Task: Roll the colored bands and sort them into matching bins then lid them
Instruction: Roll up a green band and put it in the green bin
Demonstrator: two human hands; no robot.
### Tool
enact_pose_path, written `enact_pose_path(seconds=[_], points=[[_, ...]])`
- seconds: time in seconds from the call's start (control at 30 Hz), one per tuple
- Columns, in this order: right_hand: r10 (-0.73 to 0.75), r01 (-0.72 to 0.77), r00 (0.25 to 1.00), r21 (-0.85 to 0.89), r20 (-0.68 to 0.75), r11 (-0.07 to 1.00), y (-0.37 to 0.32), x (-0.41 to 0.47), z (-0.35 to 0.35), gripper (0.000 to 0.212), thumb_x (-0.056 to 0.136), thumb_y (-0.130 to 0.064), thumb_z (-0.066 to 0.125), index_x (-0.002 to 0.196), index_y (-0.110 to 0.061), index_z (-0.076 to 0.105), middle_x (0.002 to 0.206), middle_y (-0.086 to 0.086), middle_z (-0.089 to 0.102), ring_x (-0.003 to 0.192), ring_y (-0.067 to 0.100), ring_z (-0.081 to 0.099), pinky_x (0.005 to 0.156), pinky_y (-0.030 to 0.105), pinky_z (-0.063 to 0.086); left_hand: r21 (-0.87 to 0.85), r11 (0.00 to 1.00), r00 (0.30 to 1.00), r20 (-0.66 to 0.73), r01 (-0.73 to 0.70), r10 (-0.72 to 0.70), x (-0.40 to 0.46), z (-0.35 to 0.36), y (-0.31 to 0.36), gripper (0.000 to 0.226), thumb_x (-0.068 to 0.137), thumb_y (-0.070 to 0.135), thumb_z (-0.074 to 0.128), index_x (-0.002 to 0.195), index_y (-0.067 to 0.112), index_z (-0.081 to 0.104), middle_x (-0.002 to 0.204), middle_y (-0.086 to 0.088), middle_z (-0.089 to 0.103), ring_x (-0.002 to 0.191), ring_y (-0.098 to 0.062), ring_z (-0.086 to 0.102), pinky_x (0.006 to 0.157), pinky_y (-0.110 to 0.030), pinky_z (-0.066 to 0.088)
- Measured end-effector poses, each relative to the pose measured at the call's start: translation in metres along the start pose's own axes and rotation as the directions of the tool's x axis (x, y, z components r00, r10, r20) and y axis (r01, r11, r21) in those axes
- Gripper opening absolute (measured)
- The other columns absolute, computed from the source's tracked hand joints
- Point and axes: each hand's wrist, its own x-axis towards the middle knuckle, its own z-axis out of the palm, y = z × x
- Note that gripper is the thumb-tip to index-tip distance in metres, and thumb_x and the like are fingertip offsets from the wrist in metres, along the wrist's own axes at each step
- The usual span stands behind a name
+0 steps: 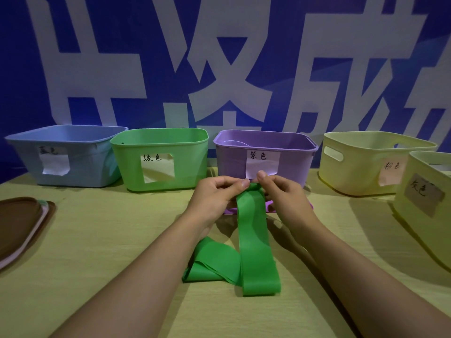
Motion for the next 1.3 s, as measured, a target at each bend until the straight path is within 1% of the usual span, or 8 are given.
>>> enact_pose_path(seconds=[0.13,0.37,0.87,1.0,1.1,1.17,1.27,1.3], points=[[0.033,-0.032,0.999,-0.045,0.013,0.998,-0.002,-0.002,-0.001,0.034,0.099,-0.051,0.052,0.089,-0.026,0.072,0.073,-0.014,0.075,0.065,-0.006,0.066,0.052,0.007,0.044,0.001,1.000,1.000,0.003,-0.021,0.021,0.000,0.000,0.000,0.011,0.085,0.016,0.081,0.096,0.012,0.080,0.096,-0.009,0.080,0.098,-0.029,0.076,0.100,-0.048,0.057],[0.039,-0.037,0.999,-0.079,0.025,0.996,0.000,0.000,-0.001,0.036,0.096,-0.050,0.061,0.092,-0.017,0.078,0.079,-0.006,0.077,0.070,0.000,0.070,0.054,0.008,0.047,0.014,0.999,0.999,0.022,-0.030,0.030,0.000,-0.002,0.000,0.015,0.083,0.011,0.082,0.098,0.011,0.081,0.098,-0.008,0.080,0.098,-0.026,0.076,0.097,-0.046,0.059],[-0.031,0.035,0.998,-0.085,0.049,0.996,0.010,0.007,-0.003,0.013,0.096,-0.026,0.069,0.101,-0.017,0.077,0.085,-0.007,0.078,0.073,-0.004,0.069,0.061,0.010,0.048,0.022,0.999,0.999,0.014,-0.034,0.033,0.002,-0.003,-0.002,0.024,0.077,0.002,0.085,0.099,0.009,0.079,0.093,-0.007,0.080,0.091,-0.022,0.077,0.083,-0.031,0.061],[-0.034,0.037,0.998,-0.061,0.054,0.997,0.011,0.007,-0.004,0.012,0.095,-0.021,0.071,0.103,-0.016,0.077,0.088,-0.006,0.078,0.078,-0.001,0.070,0.063,0.011,0.050,0.021,1.000,0.999,0.025,-0.023,0.023,0.003,-0.004,-0.003,0.026,0.076,0.000,0.086,0.099,0.010,0.078,0.097,-0.009,0.080,0.097,-0.027,0.076,0.091,-0.039,0.061],[-0.037,0.041,0.997,-0.055,0.067,0.998,0.011,0.008,-0.005,0.014,0.094,-0.019,0.071,0.105,-0.015,0.077,0.091,-0.005,0.079,0.081,0.001,0.072,0.065,0.012,0.051,-0.020,1.000,1.000,0.026,-0.003,0.003,0.005,-0.004,-0.003,0.023,0.079,0.008,0.085,0.101,0.010,0.078,0.101,-0.012,0.079,0.100,-0.030,0.076,0.098,-0.047,0.058],[-0.038,0.040,0.997,-0.038,0.067,0.998,0.011,0.008,-0.004,0.014,0.094,-0.017,0.071,0.106,-0.013,0.076,0.091,-0.002,0.079,0.082,0.002,0.072,0.066,0.013,0.052,-0.030,0.999,0.999,0.022,0.034,-0.034,0.006,-0.002,-0.004,0.022,0.085,0.022,0.082,0.103,0.010,0.078,0.102,-0.012,0.079,0.100,-0.030,0.076,0.101,-0.049,0.056],[-0.051,0.051,0.997,0.003,0.065,0.999,0.008,0.007,-0.003,0.016,0.094,-0.008,0.070,0.108,-0.006,0.075,0.093,0.003,0.078,0.079,-0.001,0.071,0.067,0.012,0.052,0.035,0.997,0.997,0.029,0.075,-0.076,0.005,-0.001,-0.007,0.046,0.081,0.056,0.079,0.103,0.015,0.079,0.100,-0.009,0.080,0.101,-0.029,0.076,0.103,-0.050,0.054],[-0.056,0.056,0.996,0.003,0.070,0.998,0.008,0.007,-0.003,0.016,0.094,-0.008,0.070,0.109,-0.005,0.075,0.094,0.003,0.078,0.080,0.000,0.071,0.068,0.012,0.052,0.047,0.996,0.996,0.032,0.077,-0.078,0.005,-0.001,-0.007,0.049,0.081,0.058,0.078,0.103,0.015,0.080,0.099,-0.010,0.080,0.100,-0.030,0.076,0.102,-0.050,0.055]])
